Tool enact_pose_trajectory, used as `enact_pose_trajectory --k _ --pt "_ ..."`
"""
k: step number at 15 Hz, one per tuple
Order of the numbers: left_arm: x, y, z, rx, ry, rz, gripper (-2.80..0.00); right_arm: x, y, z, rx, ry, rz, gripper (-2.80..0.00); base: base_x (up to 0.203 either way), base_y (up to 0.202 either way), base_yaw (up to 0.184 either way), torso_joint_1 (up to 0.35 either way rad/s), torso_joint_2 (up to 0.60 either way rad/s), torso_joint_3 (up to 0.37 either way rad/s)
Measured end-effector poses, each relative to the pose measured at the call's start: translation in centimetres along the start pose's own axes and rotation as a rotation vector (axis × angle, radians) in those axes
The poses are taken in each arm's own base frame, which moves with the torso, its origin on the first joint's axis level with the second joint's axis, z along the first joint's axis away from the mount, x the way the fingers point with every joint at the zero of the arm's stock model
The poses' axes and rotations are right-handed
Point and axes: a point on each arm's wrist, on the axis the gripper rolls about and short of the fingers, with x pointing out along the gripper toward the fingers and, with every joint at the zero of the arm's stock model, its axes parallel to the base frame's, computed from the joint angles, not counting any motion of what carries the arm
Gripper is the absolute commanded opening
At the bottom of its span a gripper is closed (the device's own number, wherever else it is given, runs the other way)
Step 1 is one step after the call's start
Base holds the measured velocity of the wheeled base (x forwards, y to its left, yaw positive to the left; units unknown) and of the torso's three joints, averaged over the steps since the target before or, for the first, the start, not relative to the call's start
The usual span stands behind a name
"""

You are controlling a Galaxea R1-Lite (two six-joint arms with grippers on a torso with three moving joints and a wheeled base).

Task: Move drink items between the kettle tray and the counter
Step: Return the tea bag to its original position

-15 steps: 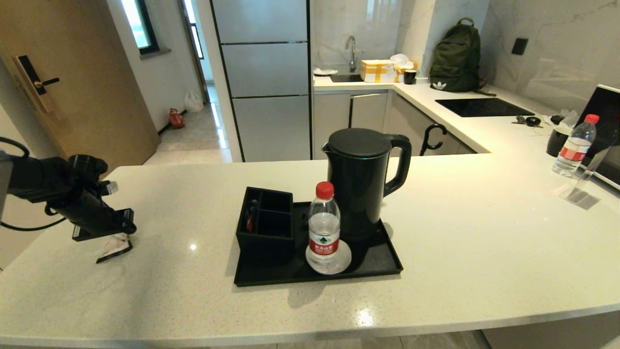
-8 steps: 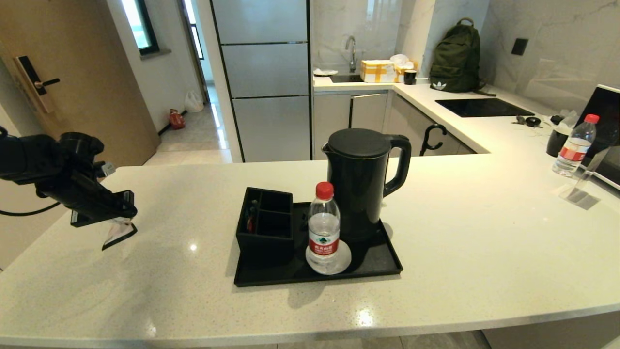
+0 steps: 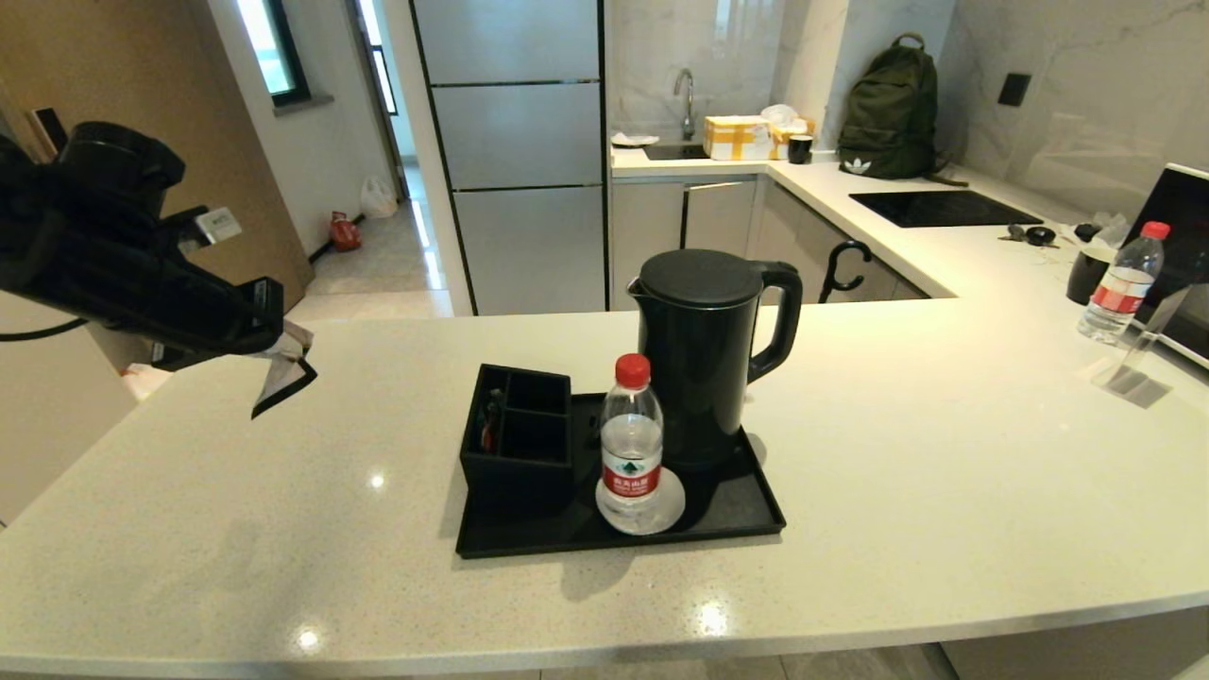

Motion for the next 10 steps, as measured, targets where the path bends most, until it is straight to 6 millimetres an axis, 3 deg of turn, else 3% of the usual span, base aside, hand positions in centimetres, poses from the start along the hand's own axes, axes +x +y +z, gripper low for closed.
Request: enact_pose_trajectory --k 3,4,7,10 --pt "-1.9 -8.2 -2.5 0.079 0.050 -0.238 -2.80 0.0 0.0 0.0 0.000 0.000 0.000 -2.80 0.000 0.000 0.000 0.000 0.00 0.000" --pt "-2.5 -10.1 -3.4 0.077 0.087 -0.319 -2.80 0.0 0.0 0.0 0.000 0.000 0.001 -2.80 0.000 0.000 0.000 0.000 0.00 0.000" --pt "-3.7 -12.1 -4.6 0.061 0.136 -0.421 -2.80 0.0 0.0 0.0 0.000 0.000 0.000 -2.80 0.000 0.000 0.000 0.000 0.00 0.000" --pt "-3.0 -13.9 -5.4 0.037 0.284 -0.619 -2.80 0.0 0.0 0.0 0.000 0.000 0.000 -2.80 0.000 0.000 0.000 0.000 0.00 0.000"
